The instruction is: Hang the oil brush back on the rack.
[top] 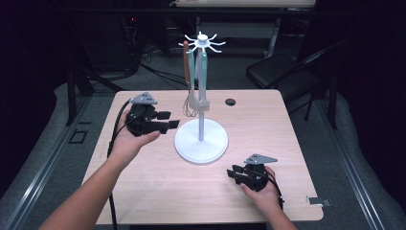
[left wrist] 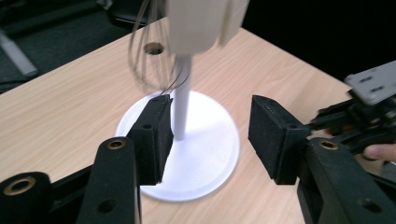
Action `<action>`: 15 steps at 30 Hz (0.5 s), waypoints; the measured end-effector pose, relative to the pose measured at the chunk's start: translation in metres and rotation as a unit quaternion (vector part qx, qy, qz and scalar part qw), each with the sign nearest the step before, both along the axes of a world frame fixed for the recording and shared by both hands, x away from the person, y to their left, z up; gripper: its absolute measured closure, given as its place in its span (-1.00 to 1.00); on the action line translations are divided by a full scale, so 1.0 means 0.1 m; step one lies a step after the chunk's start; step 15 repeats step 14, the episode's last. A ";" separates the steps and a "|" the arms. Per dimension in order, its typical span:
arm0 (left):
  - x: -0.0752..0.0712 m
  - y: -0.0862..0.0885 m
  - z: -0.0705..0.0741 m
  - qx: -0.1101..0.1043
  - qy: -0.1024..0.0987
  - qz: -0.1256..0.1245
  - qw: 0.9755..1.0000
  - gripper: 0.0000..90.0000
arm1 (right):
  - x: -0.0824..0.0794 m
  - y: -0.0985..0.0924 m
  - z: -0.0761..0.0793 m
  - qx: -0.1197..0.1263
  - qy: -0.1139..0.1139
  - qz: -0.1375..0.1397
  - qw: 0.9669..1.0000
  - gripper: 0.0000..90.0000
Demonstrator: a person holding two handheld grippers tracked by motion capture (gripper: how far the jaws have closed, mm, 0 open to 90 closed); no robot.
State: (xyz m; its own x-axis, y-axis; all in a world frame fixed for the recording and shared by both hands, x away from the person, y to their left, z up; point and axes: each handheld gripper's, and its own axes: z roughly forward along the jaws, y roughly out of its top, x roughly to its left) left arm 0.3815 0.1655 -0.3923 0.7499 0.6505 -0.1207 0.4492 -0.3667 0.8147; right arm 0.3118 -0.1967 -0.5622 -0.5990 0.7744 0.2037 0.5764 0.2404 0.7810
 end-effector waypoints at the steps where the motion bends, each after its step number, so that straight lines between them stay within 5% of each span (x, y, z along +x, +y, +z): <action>1: -0.02 0.05 -0.06 -0.003 0.002 0.005 1.000 0.07 | 0.00 -0.01 0.00 -0.001 0.000 -0.001 1.000 0.45; 8: -0.18 0.30 -0.56 -0.017 0.015 0.043 0.999 0.01 | 0.00 -0.02 -0.01 0.001 -0.003 -0.006 1.000 0.41; 15: -0.30 0.50 -0.98 0.000 0.027 0.071 0.997 -0.05 | 0.01 -0.04 0.00 0.001 -0.013 -0.013 1.000 0.31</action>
